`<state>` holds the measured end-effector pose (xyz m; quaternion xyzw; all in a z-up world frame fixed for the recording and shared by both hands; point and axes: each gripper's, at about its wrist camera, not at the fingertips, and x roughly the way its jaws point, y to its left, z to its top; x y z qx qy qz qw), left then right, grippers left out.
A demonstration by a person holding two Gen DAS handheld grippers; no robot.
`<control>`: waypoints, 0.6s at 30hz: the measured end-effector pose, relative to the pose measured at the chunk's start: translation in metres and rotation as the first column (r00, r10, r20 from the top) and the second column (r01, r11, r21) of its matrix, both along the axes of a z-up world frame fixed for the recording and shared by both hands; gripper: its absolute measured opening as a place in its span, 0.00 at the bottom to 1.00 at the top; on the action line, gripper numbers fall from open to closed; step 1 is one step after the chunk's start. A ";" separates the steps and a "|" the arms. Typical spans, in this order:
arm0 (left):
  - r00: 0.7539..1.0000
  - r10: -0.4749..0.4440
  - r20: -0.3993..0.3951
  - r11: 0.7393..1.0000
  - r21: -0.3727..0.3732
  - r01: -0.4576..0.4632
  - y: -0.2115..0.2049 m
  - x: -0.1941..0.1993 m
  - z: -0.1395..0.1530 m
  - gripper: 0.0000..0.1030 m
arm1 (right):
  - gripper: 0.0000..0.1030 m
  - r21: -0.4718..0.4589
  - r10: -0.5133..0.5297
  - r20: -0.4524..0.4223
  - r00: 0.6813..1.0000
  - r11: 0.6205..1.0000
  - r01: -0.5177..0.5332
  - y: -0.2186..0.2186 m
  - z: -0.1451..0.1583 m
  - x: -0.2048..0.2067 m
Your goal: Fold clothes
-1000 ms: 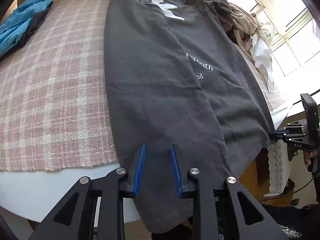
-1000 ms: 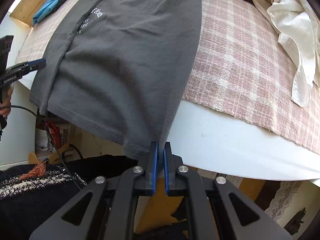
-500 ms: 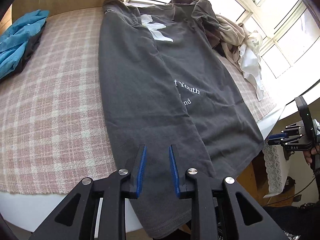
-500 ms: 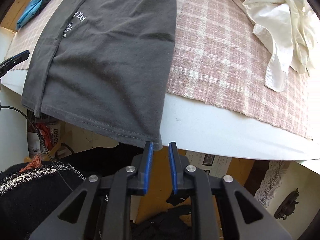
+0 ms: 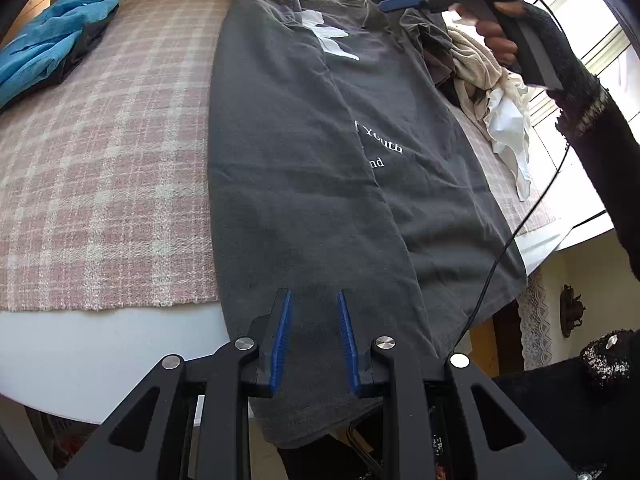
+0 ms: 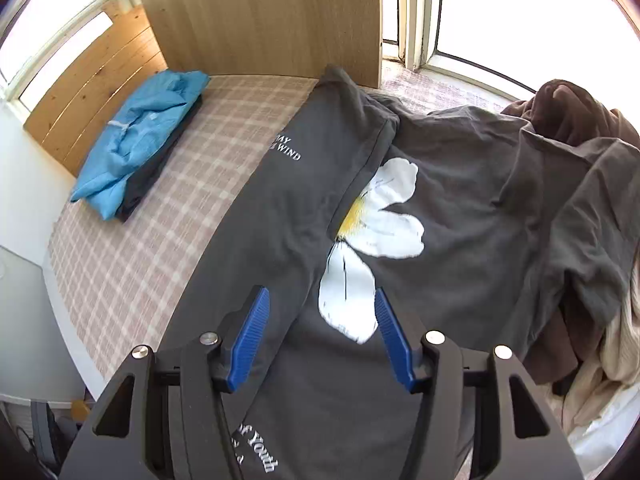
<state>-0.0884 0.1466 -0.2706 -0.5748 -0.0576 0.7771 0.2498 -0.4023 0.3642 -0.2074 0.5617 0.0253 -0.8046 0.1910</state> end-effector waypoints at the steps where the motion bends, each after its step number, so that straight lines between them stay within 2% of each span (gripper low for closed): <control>1: 1.000 0.010 0.007 1.000 -0.005 -0.010 0.003 0.000 -0.002 0.21 | 0.53 -0.015 -0.026 0.030 0.999 1.000 0.027 -0.002 -0.012 -0.026; 3: 0.999 0.036 0.017 0.999 -0.026 -0.036 0.008 -0.001 -0.007 0.21 | 0.53 -0.026 -0.077 0.090 0.993 0.996 0.080 -0.002 -0.034 -0.065; 6: 0.998 0.061 0.029 0.998 -0.036 -0.060 0.012 -0.002 -0.011 0.21 | 0.53 0.018 -0.119 0.116 0.986 0.993 0.118 0.001 -0.055 -0.097; 11: 0.995 0.094 0.046 0.995 -0.039 -0.092 0.014 -0.003 -0.014 0.23 | 0.53 -0.073 -0.084 0.204 0.975 0.992 0.101 0.004 -0.071 -0.110; 14: 0.994 0.102 0.048 0.994 -0.044 -0.100 0.014 -0.003 -0.014 0.23 | 0.52 -0.089 -0.066 0.203 0.977 0.992 0.085 -0.001 -0.076 -0.112; 15: 0.993 0.104 0.049 0.994 -0.048 -0.102 0.015 -0.003 -0.014 0.23 | 0.38 -0.089 -0.045 0.195 0.980 0.994 0.064 -0.005 -0.075 -0.111; 16: 0.993 0.107 0.049 0.993 -0.051 -0.105 0.016 -0.003 -0.014 0.23 | 0.09 -0.091 -0.021 0.189 0.982 0.995 0.039 -0.008 -0.075 -0.111; 18: 0.993 0.111 0.051 0.993 -0.053 -0.108 0.016 -0.003 -0.014 0.23 | 0.07 -0.086 0.010 0.176 0.984 0.996 0.005 -0.014 -0.074 -0.110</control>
